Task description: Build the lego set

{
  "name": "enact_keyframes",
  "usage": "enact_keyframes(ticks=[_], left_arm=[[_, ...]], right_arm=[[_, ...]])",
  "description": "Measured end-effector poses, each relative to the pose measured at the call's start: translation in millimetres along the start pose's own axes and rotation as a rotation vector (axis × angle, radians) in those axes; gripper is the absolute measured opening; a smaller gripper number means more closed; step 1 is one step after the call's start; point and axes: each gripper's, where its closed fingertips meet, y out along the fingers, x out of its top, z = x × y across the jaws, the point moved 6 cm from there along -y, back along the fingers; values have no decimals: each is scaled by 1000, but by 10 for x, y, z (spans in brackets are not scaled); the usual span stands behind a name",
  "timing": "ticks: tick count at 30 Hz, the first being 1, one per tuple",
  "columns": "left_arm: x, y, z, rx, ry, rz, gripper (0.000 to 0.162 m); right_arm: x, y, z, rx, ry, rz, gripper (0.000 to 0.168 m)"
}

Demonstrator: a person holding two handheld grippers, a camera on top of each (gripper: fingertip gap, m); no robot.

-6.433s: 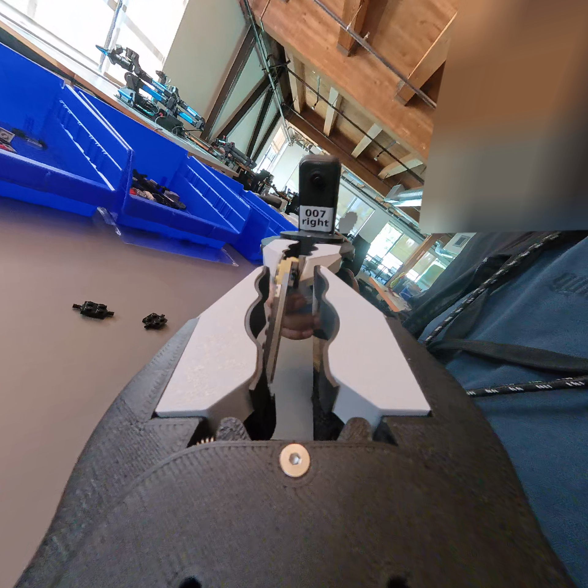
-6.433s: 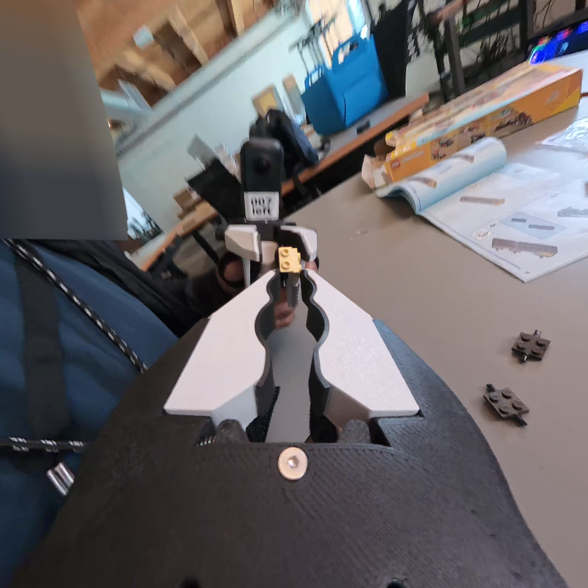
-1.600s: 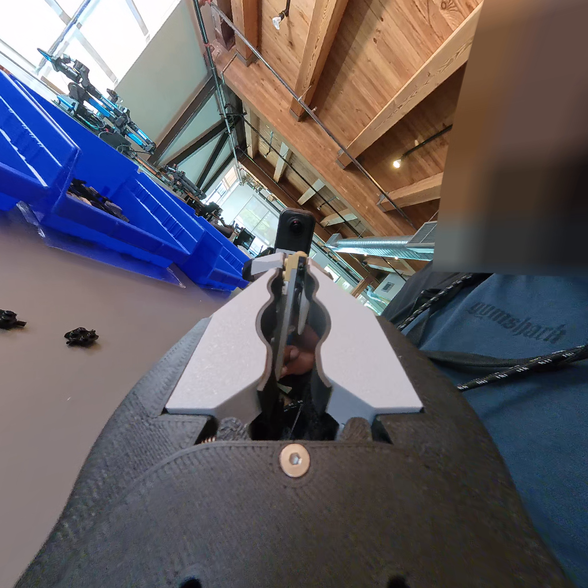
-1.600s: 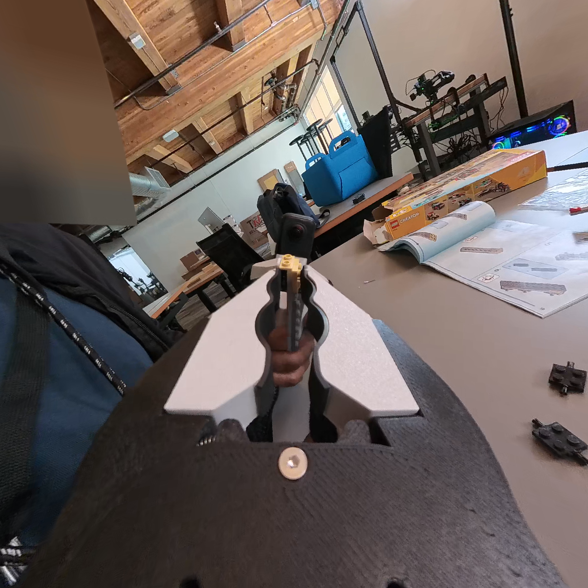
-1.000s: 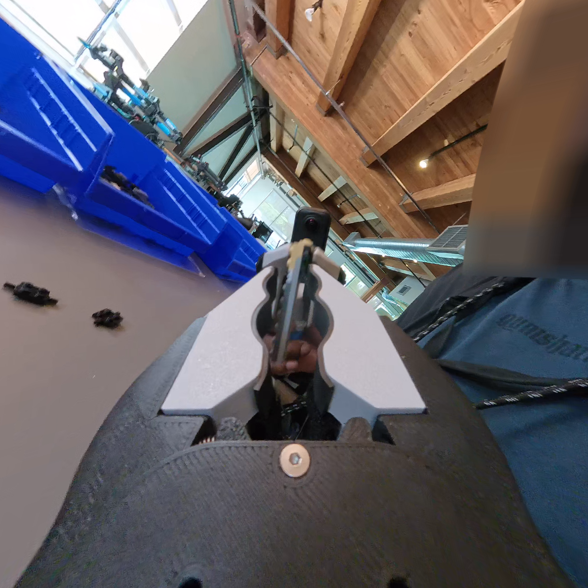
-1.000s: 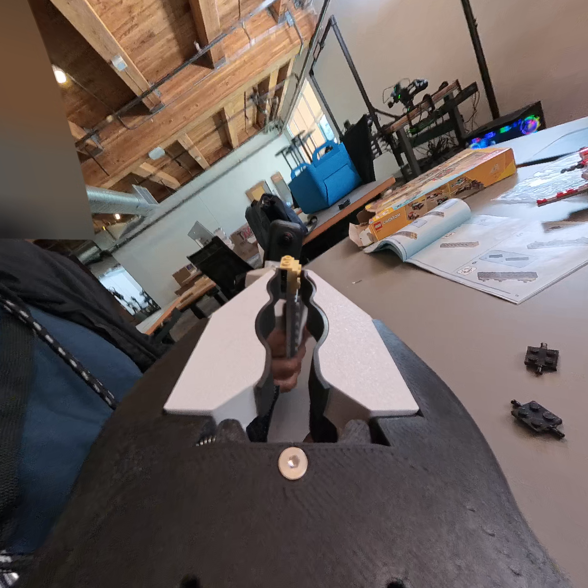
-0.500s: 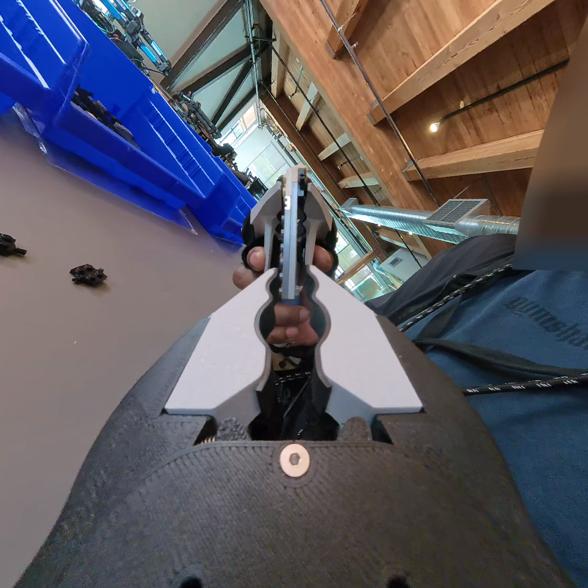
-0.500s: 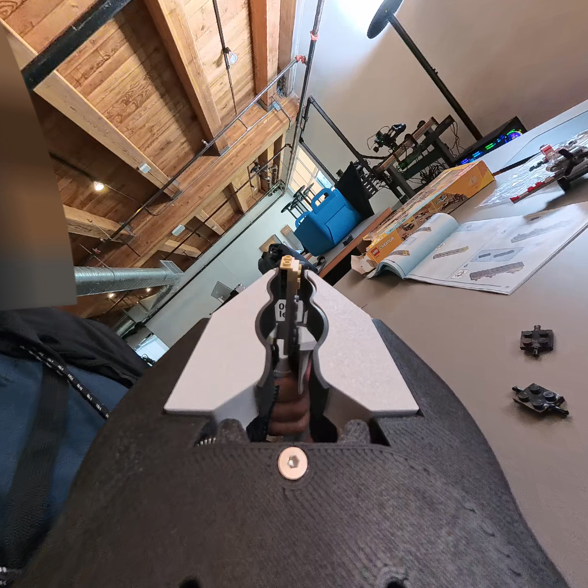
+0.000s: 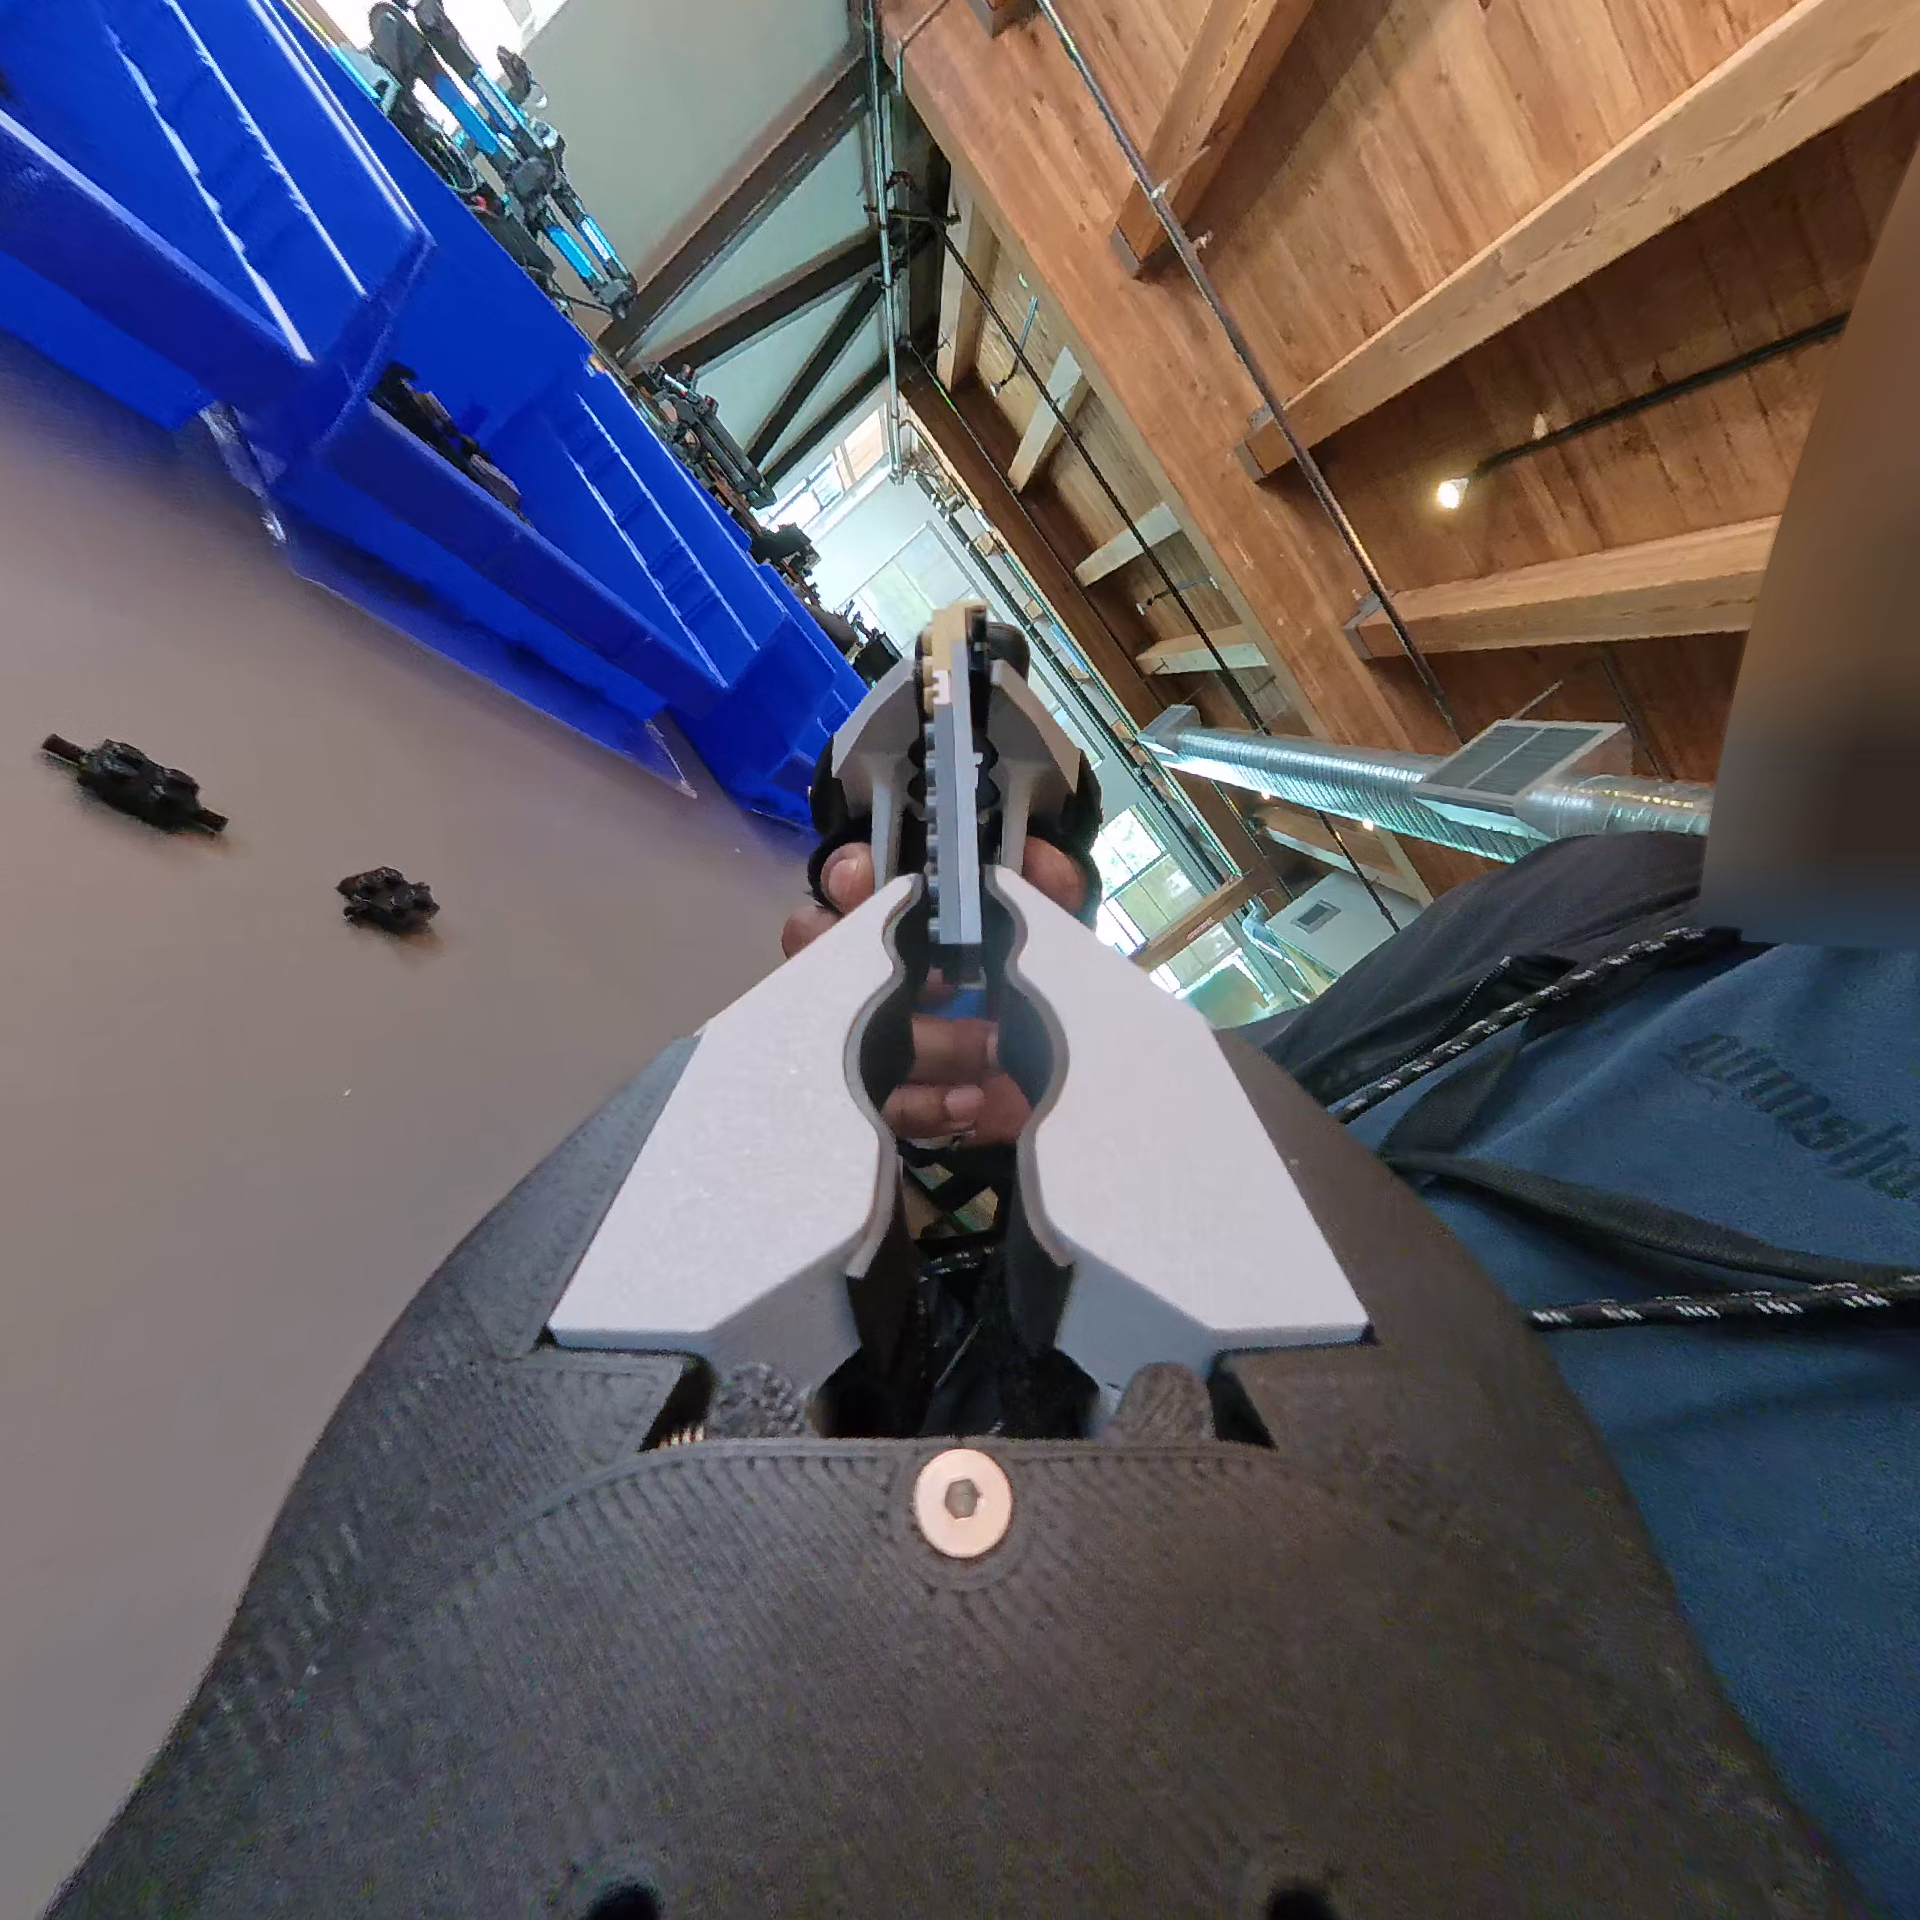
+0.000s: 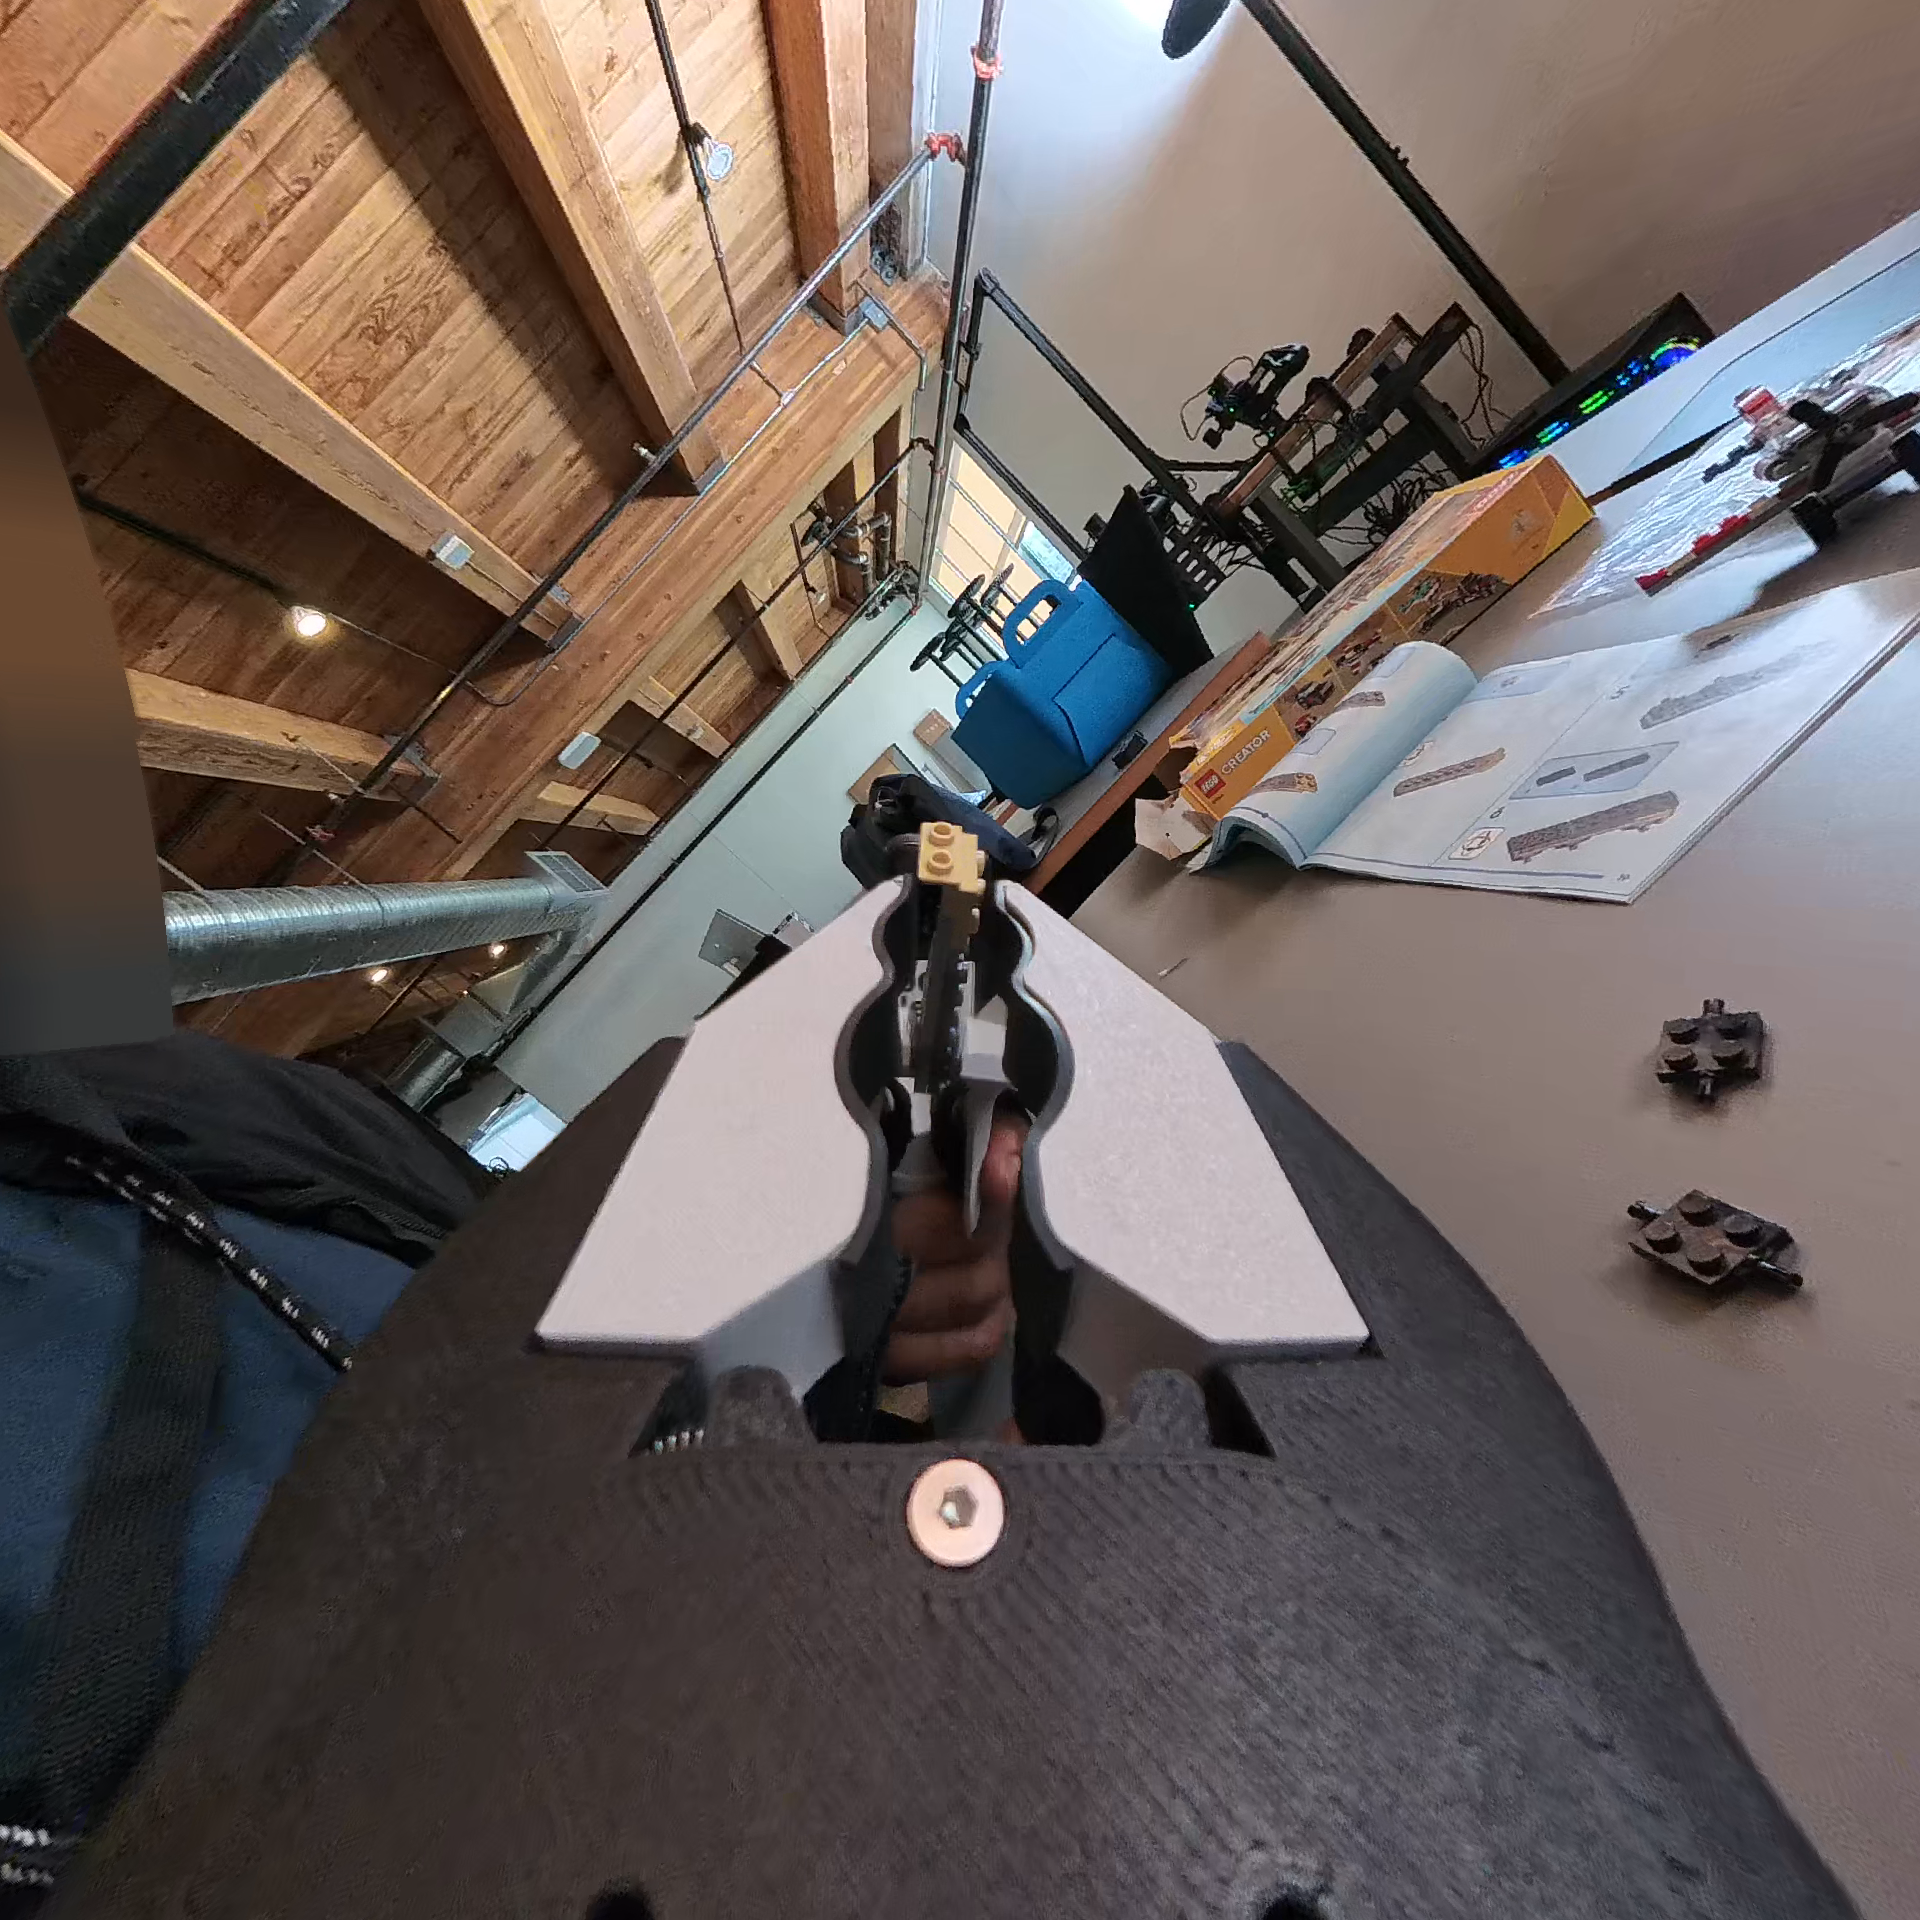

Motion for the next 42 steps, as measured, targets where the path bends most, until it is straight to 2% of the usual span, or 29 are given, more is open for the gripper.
enact_keyframes(ticks=[17, 33, 42], left_arm=[[181, -169, 84, 56, -30, -146, 6], [200, -196, 133, 69, -60, -167, 7], [208, -200, 160, 89, -67, -172, 16]], right_arm=[[-105, 19, -92, -49, 29, 83, 11], [-149, 23, -132, -60, 46, 112, 11], [-152, 21, -134, -61, 48, 112, 11]])
